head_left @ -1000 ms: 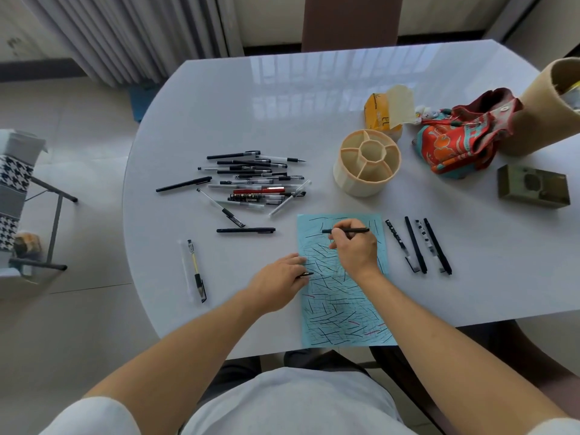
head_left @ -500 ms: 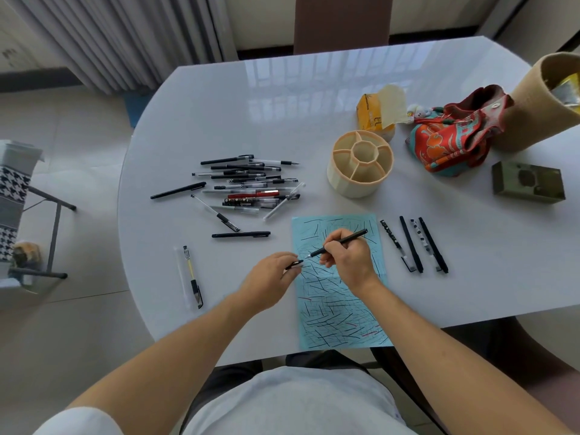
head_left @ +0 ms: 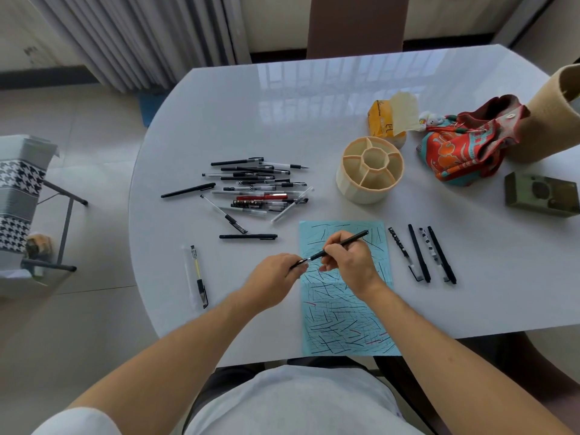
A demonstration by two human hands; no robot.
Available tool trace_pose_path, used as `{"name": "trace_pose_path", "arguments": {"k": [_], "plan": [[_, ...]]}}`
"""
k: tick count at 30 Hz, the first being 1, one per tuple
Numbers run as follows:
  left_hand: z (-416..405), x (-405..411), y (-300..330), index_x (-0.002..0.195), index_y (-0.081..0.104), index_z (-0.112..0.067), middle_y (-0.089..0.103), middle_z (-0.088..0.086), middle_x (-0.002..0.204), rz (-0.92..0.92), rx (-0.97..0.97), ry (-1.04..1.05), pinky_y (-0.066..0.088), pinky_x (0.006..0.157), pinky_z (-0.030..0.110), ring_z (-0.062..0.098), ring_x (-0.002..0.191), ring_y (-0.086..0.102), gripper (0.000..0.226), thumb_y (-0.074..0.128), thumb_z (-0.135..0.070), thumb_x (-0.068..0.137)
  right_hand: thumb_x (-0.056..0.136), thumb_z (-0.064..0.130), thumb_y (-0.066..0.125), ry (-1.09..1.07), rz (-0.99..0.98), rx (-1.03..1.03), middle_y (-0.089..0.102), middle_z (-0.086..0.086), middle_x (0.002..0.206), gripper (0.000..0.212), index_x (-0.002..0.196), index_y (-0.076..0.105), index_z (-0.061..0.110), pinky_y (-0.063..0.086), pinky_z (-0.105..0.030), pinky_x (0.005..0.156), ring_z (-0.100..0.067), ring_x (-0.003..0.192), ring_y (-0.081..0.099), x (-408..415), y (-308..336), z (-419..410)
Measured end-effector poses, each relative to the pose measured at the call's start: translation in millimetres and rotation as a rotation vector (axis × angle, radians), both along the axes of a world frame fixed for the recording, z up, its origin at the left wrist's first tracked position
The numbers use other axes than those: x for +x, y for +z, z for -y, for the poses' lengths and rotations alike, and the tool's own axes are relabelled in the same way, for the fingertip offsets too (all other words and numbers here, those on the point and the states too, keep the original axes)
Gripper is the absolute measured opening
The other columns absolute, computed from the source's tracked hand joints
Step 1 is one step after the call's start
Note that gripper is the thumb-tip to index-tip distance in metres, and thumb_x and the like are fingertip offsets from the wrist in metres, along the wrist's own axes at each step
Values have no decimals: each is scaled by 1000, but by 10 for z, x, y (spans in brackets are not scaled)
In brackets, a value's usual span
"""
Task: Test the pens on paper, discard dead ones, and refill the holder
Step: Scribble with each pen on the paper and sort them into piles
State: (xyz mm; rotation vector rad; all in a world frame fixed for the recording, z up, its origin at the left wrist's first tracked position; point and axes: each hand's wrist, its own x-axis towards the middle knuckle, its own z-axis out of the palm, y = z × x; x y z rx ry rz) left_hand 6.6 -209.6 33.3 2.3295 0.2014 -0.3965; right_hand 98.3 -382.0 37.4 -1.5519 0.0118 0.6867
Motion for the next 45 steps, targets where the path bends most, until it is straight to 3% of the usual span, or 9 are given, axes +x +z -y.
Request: {"name": "trace_pose_path", "arguments": {"k": [10,16,18,21,27,30,35,40,45], "plan": [[-219,-113,90,89,67,-16,71,-6,73,-98,-41,49,55,72,40,10,67,66,22,49,-25,99,98,9,65,325,1,-105,69,-8,69,14,85,68,4,60,-37,65,-21,62,64,-136,-49,-388],[-528,-354,-14,82,66,-17,69,-5,74,-223,89,270,52,67,40,17,74,64,38,46,-42,101,96,43,67,368,120,-337,68,4,78,27,91,71,16,57,-34,69,-10,67,63,40,-142,-894],[-648,-490,-67,82,64,-13,67,0,78,-245,209,343,51,66,40,24,77,62,44,41,-45,102,97,36,65,316,324,-446,68,4,92,21,100,71,17,55,-33,79,-13,83,63,142,-199,-1077],[-808,-707,-156,85,61,-10,65,4,83,-331,291,445,52,75,44,32,82,61,43,35,-39,104,96,13,58,535,602,-598,66,-4,116,22,116,68,13,53,-39,92,-21,101,62,208,-324,-1315],[-924,-880,-285,93,47,-14,51,0,76,-403,299,554,42,65,37,32,79,55,25,49,-39,99,90,-3,48,887,836,-813,60,-9,113,36,119,62,13,56,-43,79,-36,95,64,145,-486,-1534],[-965,-868,-329,96,42,-14,53,3,81,-434,300,580,43,65,37,32,78,54,17,52,-28,95,87,7,58,837,723,-782,60,-3,116,35,120,60,17,55,-42,83,-30,97,63,174,-496,-1413],[-1007,-809,-338,103,37,-14,55,3,83,-454,353,608,42,64,36,30,75,53,30,57,-34,92,82,22,67,482,407,-603,63,5,88,9,88,62,24,49,-25,65,-16,77,62,196,-457,-849],[-718,-543,-230,102,39,-28,51,-6,62,-138,314,335,29,49,28,15,59,50,25,57,-44,95,92,12,69,134,-41,-292,75,-19,85,6,94,67,7,65,-39,63,-30,68,76,85,-418,-326],[-162,-31,-125,128,57,-32,66,-12,103,-102,27,60,47,78,30,11,90,60,34,52,-48,99,99,17,66,43,-196,-108,76,-24,85,23,97,69,-6,64,-41,70,-38,77,76,-76,-383,-64]]}}
